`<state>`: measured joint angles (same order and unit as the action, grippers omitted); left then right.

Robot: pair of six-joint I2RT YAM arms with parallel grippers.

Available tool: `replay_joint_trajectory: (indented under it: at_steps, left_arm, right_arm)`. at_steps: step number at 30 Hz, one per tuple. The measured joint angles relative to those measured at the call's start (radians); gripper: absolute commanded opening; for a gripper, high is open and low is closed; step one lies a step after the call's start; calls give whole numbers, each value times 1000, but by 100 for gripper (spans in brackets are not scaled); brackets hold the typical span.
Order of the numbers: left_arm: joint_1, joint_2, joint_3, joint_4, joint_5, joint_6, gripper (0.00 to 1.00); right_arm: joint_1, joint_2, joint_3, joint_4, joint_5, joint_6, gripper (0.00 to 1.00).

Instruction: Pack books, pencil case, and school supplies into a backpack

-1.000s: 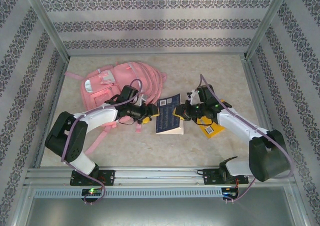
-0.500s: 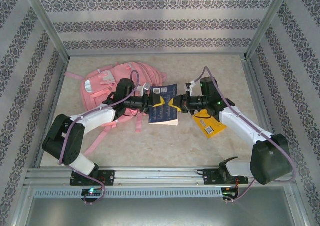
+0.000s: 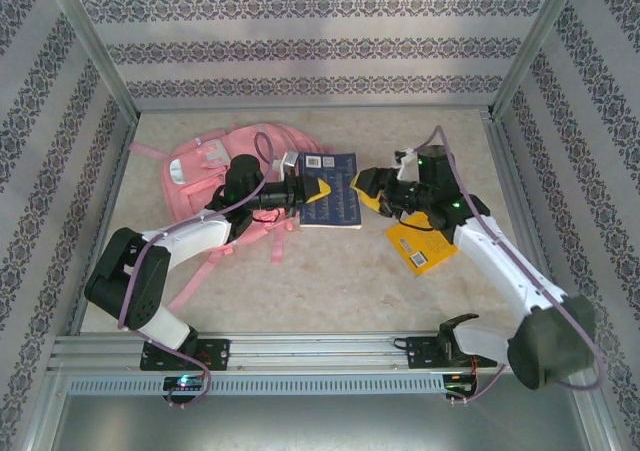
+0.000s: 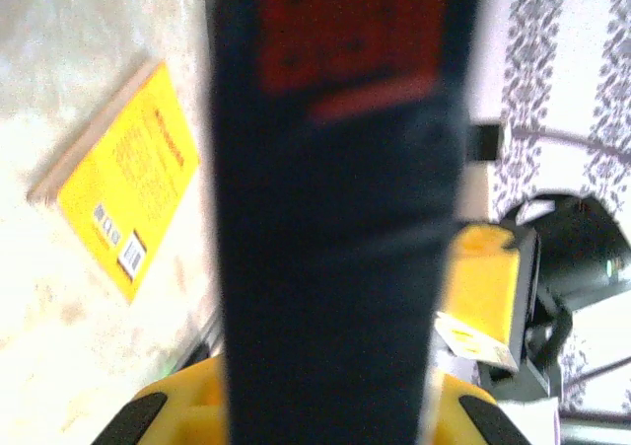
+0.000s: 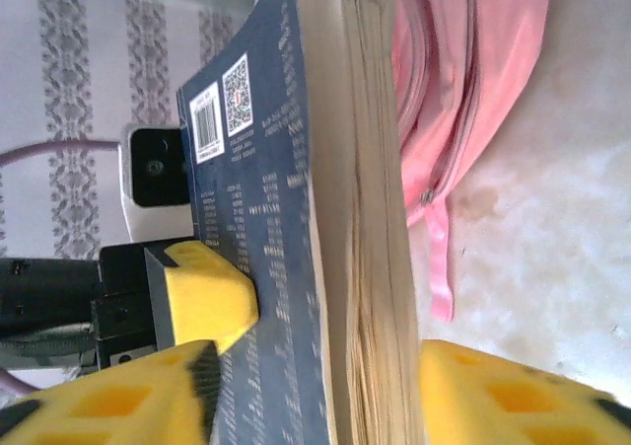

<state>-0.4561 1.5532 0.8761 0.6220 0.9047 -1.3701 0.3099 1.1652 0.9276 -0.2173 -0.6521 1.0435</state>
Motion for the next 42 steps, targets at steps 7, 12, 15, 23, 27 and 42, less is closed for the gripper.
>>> replay_joint_trajectory:
  at_steps: [7,12,15,23,27,42]
  left_arm:
    - [-3,-62,122,-23,-278,0,0]
    - [-16,-56,216,-23,-425,-9,0]
    - [-27,-43,256,-23,-473,-13,0]
    - [-62,-22,279,-26,-523,-22,0]
    - [-69,-21,279,-33,-540,-23,0]
    - [-90,-19,279,-65,-563,-23,8]
  right_arm:
    - [55,-91,-71,201,181,195,80]
    - [144,-48,-86,391,281,303,81]
    - [193,-34,-86,492,356,314,80]
    - [230,34,-62,644,481,319,62]
    - [229,87,-31,680,507,327,46]
    - [229,145,26,731,533,364,0]
